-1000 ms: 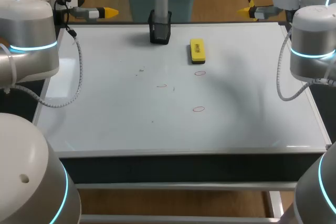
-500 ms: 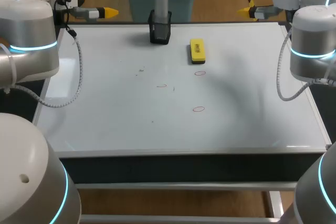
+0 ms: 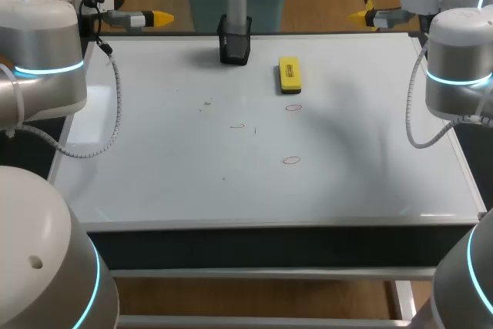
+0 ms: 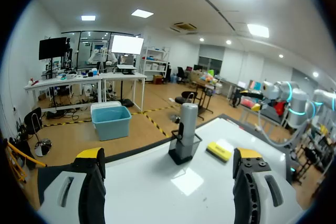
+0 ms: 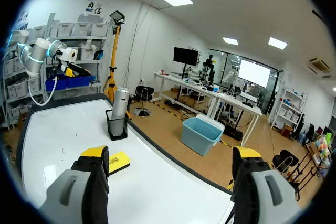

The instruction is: Pick up the inspection probe, press it on each red-marked spot on the whiteboard one by one, put down the probe, pick up the eraser, and wipe off all the red marks.

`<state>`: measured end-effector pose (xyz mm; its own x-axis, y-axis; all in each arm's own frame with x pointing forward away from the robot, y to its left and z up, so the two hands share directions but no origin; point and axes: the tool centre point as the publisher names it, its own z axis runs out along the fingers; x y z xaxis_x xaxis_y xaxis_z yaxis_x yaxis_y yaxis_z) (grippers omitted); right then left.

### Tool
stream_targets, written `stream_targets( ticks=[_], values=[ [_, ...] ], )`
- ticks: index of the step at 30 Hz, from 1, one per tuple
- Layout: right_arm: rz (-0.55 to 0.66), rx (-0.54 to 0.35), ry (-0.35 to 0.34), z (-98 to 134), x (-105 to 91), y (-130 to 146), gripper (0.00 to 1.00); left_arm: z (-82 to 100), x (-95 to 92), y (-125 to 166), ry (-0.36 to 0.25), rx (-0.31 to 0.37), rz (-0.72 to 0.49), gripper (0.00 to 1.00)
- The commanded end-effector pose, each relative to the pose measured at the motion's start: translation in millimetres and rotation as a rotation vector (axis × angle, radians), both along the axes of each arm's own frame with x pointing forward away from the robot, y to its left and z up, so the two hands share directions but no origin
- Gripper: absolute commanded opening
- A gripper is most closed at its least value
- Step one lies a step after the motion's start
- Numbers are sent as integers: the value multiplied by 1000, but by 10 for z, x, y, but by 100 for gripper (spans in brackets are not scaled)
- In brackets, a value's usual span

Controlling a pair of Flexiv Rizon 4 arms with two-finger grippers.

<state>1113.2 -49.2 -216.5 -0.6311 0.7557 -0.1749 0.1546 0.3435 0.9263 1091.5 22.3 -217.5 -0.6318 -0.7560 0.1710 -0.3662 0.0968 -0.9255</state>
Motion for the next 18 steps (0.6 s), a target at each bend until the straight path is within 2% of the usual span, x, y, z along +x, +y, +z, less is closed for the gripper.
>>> stream_targets(
  ticks=[1, 10, 12, 14, 16, 18],
  values=[
    [1, -1, 2, 1, 4, -2, 100, 1, -1, 0, 0, -1, 0, 100],
    [1, -1, 2, 1, 4, -2, 100, 1, -1, 0, 0, -1, 0, 100],
    [1, -1, 2, 1, 4, -2, 100, -17, 13, -110, -12, 33, -104, 100],
    [1, -1, 2, 1, 4, -2, 100, -32, 39, -163, -17, 24, -148, 100],
    [1, -1, 2, 1, 4, -2, 100, -47, 57, -195, -16, 52, -180, 100],
    [1, -1, 2, 1, 4, -2, 100, -60, 71, -233, -31, 47, -234, 100]
  ],
)
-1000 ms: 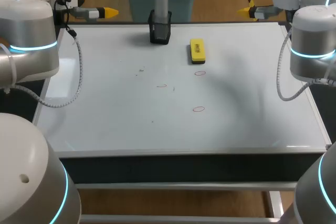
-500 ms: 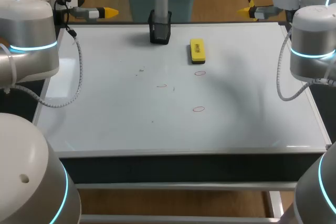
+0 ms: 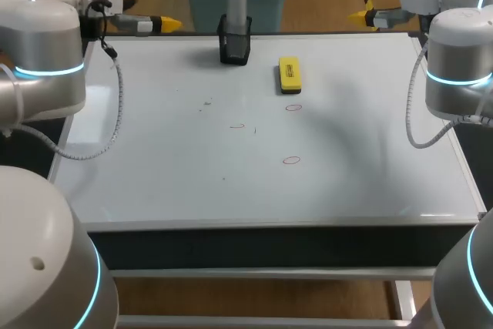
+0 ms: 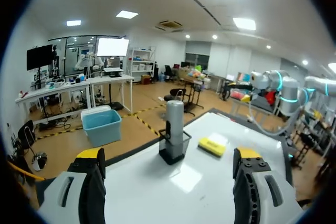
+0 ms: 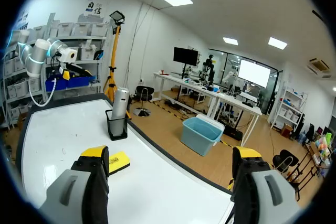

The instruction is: Pick up the inspection probe, press it on each red-marked spot on the whiteboard one by one, put down the probe, pick up the eraser, and wipe off all the red marks.

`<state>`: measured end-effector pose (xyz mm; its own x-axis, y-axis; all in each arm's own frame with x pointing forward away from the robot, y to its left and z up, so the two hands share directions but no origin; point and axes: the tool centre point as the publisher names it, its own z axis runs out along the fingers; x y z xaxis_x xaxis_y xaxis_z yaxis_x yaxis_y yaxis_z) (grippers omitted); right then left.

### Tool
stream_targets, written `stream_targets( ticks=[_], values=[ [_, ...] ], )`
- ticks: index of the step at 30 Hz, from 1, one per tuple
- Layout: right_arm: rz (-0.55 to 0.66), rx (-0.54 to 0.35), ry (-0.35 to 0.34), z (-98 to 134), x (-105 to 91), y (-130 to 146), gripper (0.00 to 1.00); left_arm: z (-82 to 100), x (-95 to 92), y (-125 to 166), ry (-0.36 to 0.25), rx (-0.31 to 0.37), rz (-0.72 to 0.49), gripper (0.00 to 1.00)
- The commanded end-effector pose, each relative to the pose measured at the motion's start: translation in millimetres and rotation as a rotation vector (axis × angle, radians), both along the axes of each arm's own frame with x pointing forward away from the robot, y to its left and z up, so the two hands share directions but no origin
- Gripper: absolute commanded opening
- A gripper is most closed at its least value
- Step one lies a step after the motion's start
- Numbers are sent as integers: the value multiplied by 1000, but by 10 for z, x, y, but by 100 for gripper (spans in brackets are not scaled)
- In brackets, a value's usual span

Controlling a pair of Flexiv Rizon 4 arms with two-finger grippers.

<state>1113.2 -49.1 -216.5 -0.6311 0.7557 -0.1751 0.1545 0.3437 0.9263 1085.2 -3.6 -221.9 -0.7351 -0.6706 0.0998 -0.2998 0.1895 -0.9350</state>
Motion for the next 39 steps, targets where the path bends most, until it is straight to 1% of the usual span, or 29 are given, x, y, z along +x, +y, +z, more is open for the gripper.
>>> stream_targets(
  ticks=[1, 2, 3, 4, 5, 6, 7, 8, 9, 10, 14, 16, 19, 23, 25, 29, 32, 39],
  values=[
    [1, -1, 2, 1, 5, -3, 100, -26, 144, 6, 11, 4, -139, 100],
    [1, -1, 2, 1, 5, -3, 100, -28, 144, -20, -18, -6, -195, 100],
    [1, -1, 2, 1, 5, -3, 100, -45, 147, -34, -8, 16, -207, 100],
    [1, -1, 2, 1, 5, -3, 100, -60, 158, -49, -27, 4, -255, 100],
    [1, -1, 2, 1, 5, -3, 100, -69, 161, -67, -60, -21, -299, 100],
    [1, -1, 2, 1, 5, -3, 100, -83, 163, -84, -56, -15, -320, 100],
    [1, -1, 2, 1, 5, -3, 100, -92, 173, -98, -69, -17, -350, 100],
    [1, -1, 2, 1, 5, -3, 100, -103, 179, -138, -112, -33, -423, 100],
    [1, -1, 2, 1, 5, -3, 100, -112, 172, -186, -124, -37, -449, 100],
    [1, -1, 2, 1, 5, -3, 100, -125, 183, -217, -148, -62, -486, 100],
    [1, -1, 2, 1, 5, -3, 100, -190, 254, -323, -189, -114, -538, 100],
    [1, -1, 2, 1, 5, -3, 100, -200, 285, -363, -221, -143, -552, 100],
    [1, -1, 2, 1, 5, -3, 100, -196, 341, -443, -249, -169, -580, 100],
    [1, -1, 2, 1, 5, -3, 100, -181, 430, -593, -243, -178, -624, 100],
    [1, -1, 2, 1, 5, -3, 100, -181, 485, -666, -245, -197, -647, 100],
    [1, -1, 2, 1, 5, -3, 100, -159, 613, -813, -228, -183, -684, 100],
    [1, -1, 2, 1, 5, -3, 100, -140, 693, -913, -229, -181, -703, 100],
    [1, -1, 2, 1, 5, -3, 100, -246, 918, -1072, -217, -188, -748, 100]
  ],
)
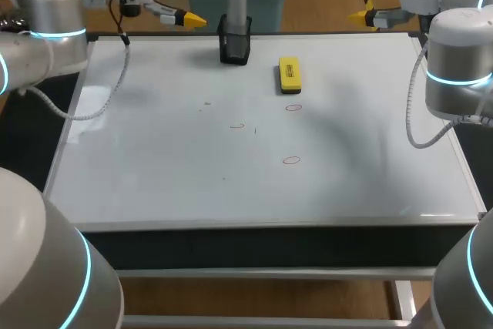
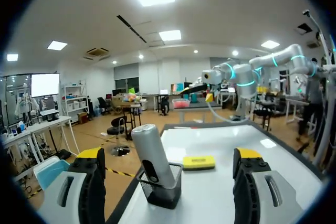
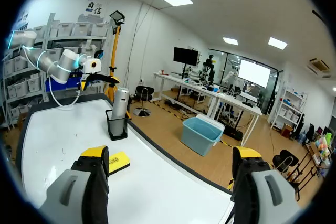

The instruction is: Pick up the inspection probe, press it on each red-marked spot on the whiteboard one by one, put down the probe, pick up the eraser, and wipe off all the red marks.

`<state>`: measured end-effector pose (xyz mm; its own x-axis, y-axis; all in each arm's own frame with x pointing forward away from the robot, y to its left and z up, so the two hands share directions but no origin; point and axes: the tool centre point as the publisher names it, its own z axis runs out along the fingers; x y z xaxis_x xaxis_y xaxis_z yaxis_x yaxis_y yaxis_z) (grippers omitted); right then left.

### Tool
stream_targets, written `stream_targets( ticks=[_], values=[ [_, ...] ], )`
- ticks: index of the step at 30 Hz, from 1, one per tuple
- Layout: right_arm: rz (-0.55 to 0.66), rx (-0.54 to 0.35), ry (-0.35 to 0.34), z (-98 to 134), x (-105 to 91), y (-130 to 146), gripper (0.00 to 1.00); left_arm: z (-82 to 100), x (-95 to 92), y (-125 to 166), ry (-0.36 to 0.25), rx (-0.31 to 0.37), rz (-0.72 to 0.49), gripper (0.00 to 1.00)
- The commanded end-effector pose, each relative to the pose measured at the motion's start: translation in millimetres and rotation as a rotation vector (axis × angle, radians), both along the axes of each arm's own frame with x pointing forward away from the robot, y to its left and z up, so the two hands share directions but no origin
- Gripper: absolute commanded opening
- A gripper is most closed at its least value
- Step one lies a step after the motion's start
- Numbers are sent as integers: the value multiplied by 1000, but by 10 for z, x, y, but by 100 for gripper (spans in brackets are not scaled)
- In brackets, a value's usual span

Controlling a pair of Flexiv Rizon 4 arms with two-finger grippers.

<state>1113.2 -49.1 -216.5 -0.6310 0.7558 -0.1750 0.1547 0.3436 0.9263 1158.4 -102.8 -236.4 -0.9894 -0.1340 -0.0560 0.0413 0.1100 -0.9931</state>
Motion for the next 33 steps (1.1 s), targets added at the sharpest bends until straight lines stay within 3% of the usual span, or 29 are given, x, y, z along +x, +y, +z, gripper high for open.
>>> stream_targets(
  ticks=[1, 12, 33],
  values=[
    [1, -1, 2, 1, 5, -3, 100, -126, 219, -95, 25, -6, -167, 100],
    [1, -1, 2, 1, 5, -3, 100, -364, 519, -200, 72, -58, -217, 100],
    [1, -1, 2, 1, 5, -3, 100, -414, 637, -640, 93, -74, -307, 100]
  ],
)
